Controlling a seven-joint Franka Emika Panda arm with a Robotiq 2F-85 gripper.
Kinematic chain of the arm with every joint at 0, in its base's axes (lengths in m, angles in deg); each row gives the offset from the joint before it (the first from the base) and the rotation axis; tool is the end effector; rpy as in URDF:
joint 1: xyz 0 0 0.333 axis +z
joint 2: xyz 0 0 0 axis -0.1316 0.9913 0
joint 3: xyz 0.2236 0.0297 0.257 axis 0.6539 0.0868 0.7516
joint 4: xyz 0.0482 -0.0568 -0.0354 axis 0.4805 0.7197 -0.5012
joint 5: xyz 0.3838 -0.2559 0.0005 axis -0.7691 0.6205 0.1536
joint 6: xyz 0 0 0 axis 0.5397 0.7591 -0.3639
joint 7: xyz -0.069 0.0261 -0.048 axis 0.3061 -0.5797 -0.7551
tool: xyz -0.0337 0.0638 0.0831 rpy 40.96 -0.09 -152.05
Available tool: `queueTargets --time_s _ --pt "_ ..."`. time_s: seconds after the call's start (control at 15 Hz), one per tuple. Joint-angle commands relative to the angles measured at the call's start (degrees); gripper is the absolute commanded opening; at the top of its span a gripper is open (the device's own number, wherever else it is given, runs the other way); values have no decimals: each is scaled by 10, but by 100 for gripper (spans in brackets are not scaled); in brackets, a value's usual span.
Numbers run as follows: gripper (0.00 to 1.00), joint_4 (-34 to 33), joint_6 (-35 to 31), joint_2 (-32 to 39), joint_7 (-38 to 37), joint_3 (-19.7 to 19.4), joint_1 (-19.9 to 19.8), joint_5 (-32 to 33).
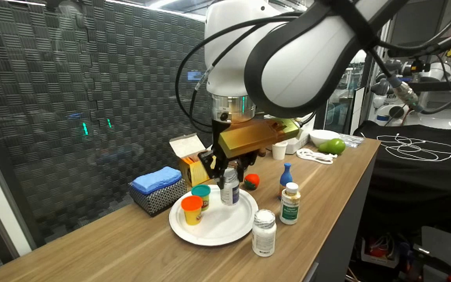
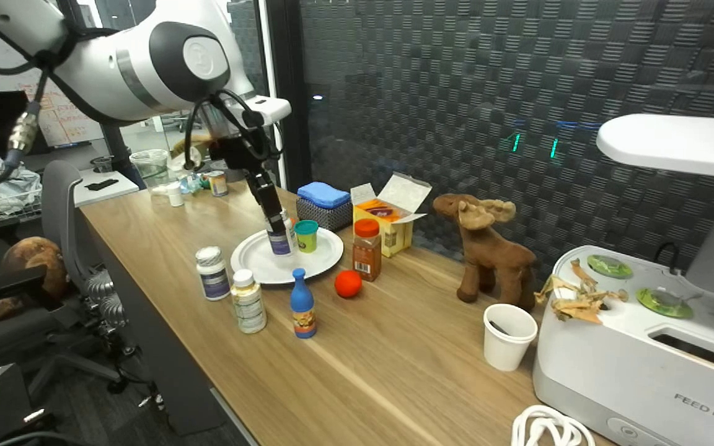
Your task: Put the bottles and orange plushie around the white plate on the white plate
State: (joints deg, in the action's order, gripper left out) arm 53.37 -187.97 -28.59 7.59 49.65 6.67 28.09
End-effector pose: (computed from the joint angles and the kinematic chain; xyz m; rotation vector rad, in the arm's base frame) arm 0.6073 0.1581 0.2764 2.9591 -0.5114 0.3192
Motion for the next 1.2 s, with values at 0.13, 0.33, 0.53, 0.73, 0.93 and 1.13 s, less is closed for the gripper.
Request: queueTargets --time_s 0.13,0.33,0.53,0.73,0.93,1.13 --pt "26 -50 -8 43 -18 -9 -13 -5" --pt "26 -66 -11 65 -17 -10 -12 -16" --pt "26 -79 -14 83 -25 -15 -7 -14" --pt "26 -92 -21 98 -38 -24 -1 -4" --pt "26 -101 -36 108 -47 -30 3 -5" --pt "26 -106 -44 115 -48 -33 6 -7"
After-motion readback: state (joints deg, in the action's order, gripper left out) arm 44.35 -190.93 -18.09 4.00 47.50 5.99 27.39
